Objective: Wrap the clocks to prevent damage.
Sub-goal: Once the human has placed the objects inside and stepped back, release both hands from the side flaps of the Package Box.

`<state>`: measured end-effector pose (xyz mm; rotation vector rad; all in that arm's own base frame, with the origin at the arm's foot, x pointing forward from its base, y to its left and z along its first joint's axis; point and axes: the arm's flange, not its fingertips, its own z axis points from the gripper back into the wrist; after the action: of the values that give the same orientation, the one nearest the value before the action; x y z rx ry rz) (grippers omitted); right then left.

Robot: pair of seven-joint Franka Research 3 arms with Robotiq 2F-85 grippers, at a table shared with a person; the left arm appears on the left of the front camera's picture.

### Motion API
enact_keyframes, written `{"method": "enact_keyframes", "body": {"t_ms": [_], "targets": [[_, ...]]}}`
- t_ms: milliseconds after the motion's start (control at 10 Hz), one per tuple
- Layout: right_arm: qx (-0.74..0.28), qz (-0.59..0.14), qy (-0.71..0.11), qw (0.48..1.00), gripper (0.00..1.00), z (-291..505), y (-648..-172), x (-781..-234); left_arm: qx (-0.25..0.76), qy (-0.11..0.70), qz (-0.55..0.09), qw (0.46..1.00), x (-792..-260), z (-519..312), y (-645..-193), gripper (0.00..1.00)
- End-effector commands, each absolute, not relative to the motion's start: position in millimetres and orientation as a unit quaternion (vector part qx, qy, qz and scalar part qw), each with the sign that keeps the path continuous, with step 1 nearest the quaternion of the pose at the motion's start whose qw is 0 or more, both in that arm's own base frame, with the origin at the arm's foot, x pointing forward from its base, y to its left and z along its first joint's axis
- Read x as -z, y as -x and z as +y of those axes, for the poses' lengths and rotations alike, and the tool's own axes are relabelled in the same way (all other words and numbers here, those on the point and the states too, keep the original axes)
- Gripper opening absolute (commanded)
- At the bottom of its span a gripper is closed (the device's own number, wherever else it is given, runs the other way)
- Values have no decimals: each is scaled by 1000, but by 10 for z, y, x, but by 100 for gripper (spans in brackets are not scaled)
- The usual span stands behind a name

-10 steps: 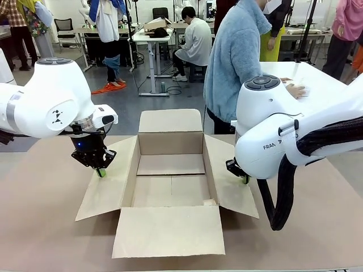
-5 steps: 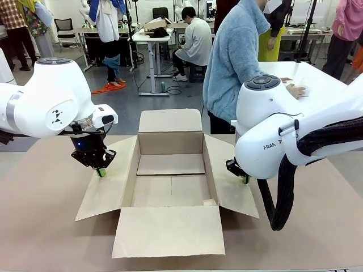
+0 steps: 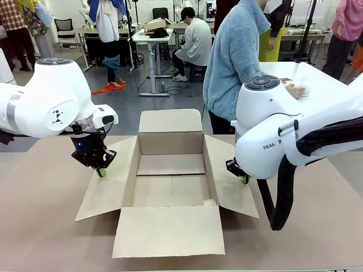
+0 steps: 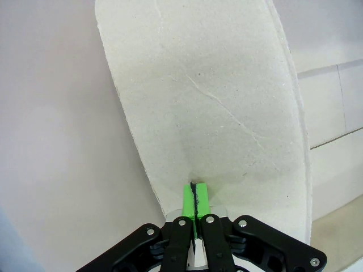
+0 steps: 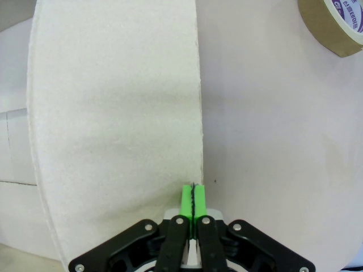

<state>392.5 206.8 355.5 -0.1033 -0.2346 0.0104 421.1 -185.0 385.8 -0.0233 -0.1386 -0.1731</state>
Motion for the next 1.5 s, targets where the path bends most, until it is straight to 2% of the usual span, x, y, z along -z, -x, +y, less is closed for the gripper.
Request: {"method": "enact_keyframes", "body": {"t_ms": [0,1400], "targets": [[-6,-113,54,992,1,2079,-3921,-3523,88,7,-70,994,-3853,-1834,-4217,1],[-6,-113,54,992,1,2079,-3921,-3523,88,7,-70,994,-3853,-1834,-4217,1]]}}
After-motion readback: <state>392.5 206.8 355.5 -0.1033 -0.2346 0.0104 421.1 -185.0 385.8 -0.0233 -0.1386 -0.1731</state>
